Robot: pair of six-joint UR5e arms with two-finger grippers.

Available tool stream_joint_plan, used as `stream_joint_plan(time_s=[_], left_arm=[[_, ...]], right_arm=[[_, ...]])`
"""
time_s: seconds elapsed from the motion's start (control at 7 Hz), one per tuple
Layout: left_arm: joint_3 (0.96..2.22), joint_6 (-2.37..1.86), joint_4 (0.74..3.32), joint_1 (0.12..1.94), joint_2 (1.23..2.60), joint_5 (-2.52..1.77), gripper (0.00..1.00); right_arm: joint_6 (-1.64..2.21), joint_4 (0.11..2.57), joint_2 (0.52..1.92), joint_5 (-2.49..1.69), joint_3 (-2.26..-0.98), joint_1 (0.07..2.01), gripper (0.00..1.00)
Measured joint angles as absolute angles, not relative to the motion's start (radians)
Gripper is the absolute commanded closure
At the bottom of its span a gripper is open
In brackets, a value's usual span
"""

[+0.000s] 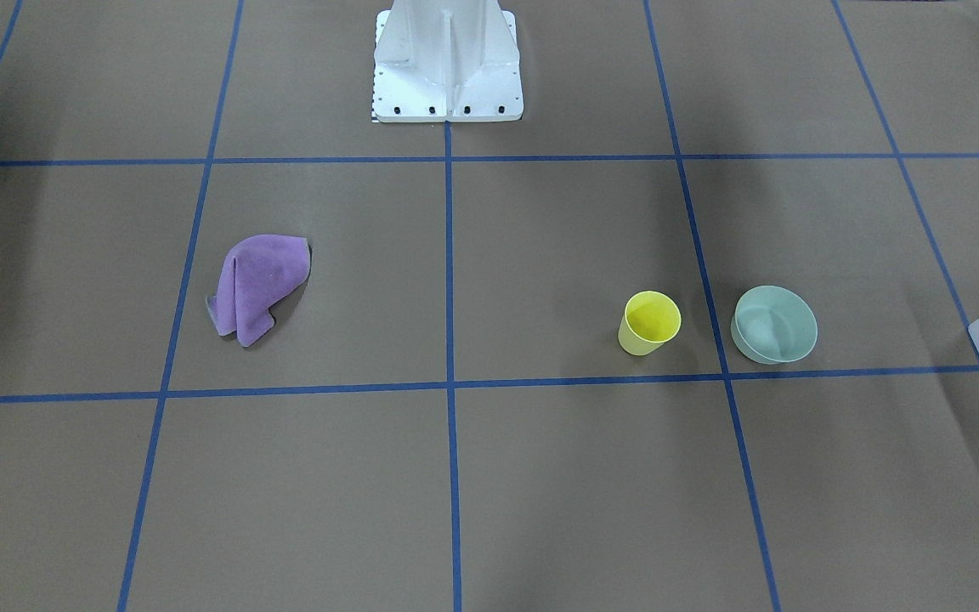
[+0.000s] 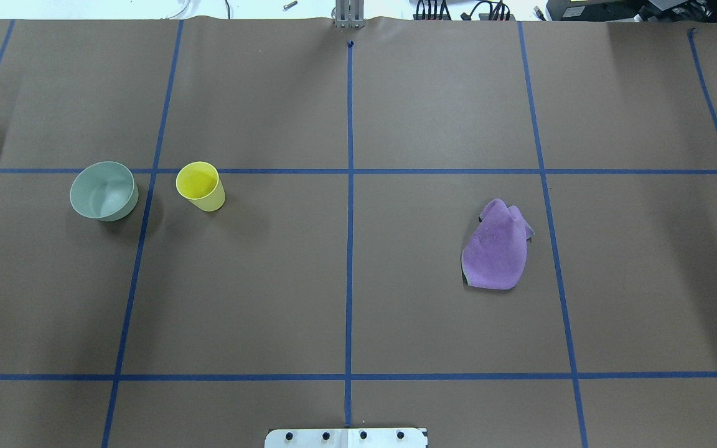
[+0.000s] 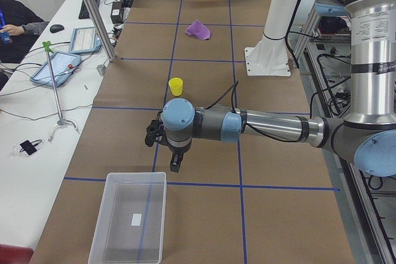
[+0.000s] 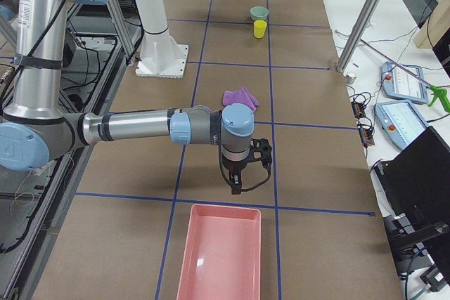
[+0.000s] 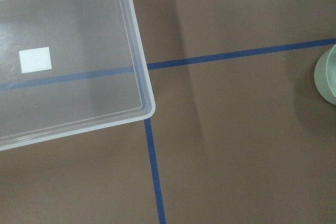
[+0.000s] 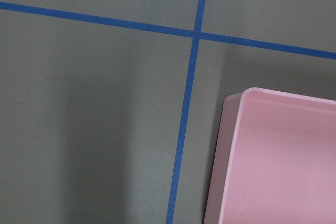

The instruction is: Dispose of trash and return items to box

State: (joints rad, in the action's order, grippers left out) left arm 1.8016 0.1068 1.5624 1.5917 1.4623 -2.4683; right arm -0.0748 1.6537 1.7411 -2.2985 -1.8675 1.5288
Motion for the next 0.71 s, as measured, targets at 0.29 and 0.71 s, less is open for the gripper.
stream_joint_plan(time_s=[0.29, 0.71], left_arm=[[1.805, 0.118, 1.599, 1.592, 1.448, -2.466, 0.02], [1.81, 0.12, 1.63, 1.588, 1.486, -2.47, 0.02]], right_arm=[[-0.076, 1.654, 1.741, -2.303, -1.87, 1.529, 0.0], [-0.071, 1.654, 1.719, -2.305, -1.897, 1.526, 0.0]])
